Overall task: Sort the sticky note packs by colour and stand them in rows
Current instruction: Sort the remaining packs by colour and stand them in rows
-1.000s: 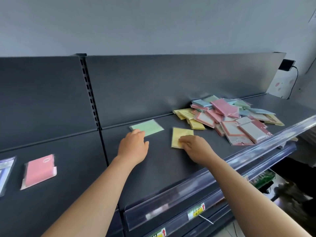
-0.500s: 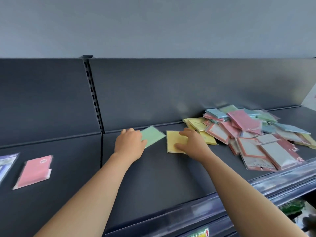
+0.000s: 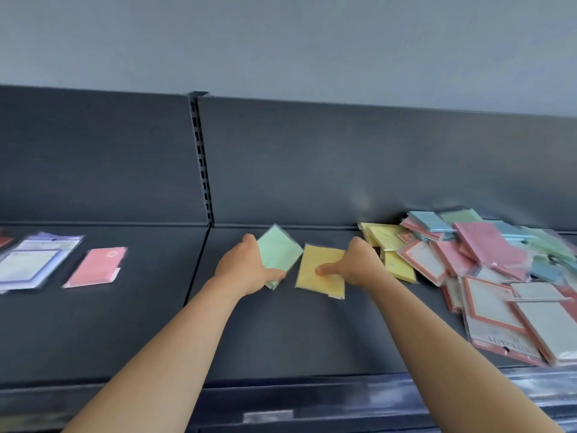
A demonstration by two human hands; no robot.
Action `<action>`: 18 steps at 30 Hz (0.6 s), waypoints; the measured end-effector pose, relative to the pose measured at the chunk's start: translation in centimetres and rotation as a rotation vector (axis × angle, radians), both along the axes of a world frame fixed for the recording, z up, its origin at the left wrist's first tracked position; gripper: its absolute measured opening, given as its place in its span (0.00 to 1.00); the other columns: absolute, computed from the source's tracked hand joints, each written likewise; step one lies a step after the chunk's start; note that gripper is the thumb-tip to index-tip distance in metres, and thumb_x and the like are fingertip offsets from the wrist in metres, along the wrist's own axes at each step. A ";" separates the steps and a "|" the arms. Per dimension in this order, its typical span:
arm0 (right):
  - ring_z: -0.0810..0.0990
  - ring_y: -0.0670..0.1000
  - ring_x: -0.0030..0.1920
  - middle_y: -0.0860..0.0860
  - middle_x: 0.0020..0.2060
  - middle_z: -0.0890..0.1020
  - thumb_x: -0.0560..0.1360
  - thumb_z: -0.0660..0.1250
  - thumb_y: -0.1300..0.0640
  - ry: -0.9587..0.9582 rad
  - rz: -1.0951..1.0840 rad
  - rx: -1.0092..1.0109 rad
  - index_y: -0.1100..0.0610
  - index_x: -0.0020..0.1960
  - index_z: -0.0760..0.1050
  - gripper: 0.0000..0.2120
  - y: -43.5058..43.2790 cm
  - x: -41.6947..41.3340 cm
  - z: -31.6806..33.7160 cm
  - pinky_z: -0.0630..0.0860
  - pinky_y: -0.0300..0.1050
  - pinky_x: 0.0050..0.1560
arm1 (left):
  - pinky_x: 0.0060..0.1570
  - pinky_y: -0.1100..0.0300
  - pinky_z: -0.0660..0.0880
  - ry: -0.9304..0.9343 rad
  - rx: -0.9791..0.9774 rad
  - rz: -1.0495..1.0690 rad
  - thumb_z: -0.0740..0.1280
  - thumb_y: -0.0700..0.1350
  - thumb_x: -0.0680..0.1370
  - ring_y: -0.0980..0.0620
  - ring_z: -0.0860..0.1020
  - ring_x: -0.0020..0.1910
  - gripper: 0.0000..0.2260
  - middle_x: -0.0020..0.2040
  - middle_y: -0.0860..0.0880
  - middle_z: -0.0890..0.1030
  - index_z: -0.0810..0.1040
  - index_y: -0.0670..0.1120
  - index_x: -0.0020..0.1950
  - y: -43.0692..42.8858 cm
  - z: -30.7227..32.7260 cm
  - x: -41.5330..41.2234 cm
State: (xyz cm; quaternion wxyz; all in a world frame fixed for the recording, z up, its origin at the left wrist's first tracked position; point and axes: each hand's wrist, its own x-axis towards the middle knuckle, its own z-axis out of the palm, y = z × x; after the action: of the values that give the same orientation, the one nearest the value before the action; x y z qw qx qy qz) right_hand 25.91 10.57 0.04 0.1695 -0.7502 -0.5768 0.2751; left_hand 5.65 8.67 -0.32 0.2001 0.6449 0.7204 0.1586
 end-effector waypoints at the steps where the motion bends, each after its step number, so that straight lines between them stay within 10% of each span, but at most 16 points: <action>1: 0.69 0.49 0.35 0.51 0.38 0.72 0.62 0.80 0.45 0.019 -0.003 -0.001 0.58 0.45 0.67 0.27 -0.1 0.0 0.0 0.63 0.42 0.30 | 0.40 0.55 0.70 -0.016 0.010 0.014 0.74 0.55 0.70 0.46 0.74 0.49 0.26 0.51 0.48 0.73 0.65 0.44 0.54 -0.5 0.1 0.1; 5: 0.66 0.50 0.31 0.50 0.32 0.68 0.64 0.79 0.50 0.046 0.036 0.036 0.58 0.39 0.66 0.22 -0.5 -0.7 -0.5 0.62 0.43 0.29 | 0.36 0.56 0.68 -0.136 0.051 0.089 0.69 0.48 0.76 0.45 0.74 0.48 0.18 0.53 0.46 0.74 0.65 0.42 0.56 -2.0 0.1 -0.4; 10: 0.77 0.55 0.46 0.55 0.51 0.75 0.67 0.75 0.52 0.047 0.114 0.049 0.61 0.52 0.72 0.21 -1.3 -2.7 -1.1 0.70 0.42 0.37 | 0.35 0.58 0.67 -0.241 0.089 0.103 0.66 0.45 0.78 0.45 0.74 0.50 0.16 0.54 0.46 0.73 0.64 0.41 0.59 -4.2 -0.2 -0.7; 18: 0.73 0.54 0.36 0.57 0.39 0.76 0.67 0.73 0.65 0.414 0.057 0.064 0.63 0.44 0.70 0.12 -2.3 -4.8 -0.6 0.72 0.45 0.31 | 0.35 0.60 0.68 -0.365 0.095 0.131 0.65 0.45 0.78 0.51 0.72 0.43 0.14 0.54 0.47 0.73 0.65 0.43 0.60 -6.7 -0.5 -2.4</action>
State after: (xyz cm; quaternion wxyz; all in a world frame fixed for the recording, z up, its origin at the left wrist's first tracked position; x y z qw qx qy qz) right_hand 21.13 8.31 -0.56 0.3000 -0.6553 -0.5592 0.4097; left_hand 3.28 1.95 -0.79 0.2860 0.5660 0.7044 0.3190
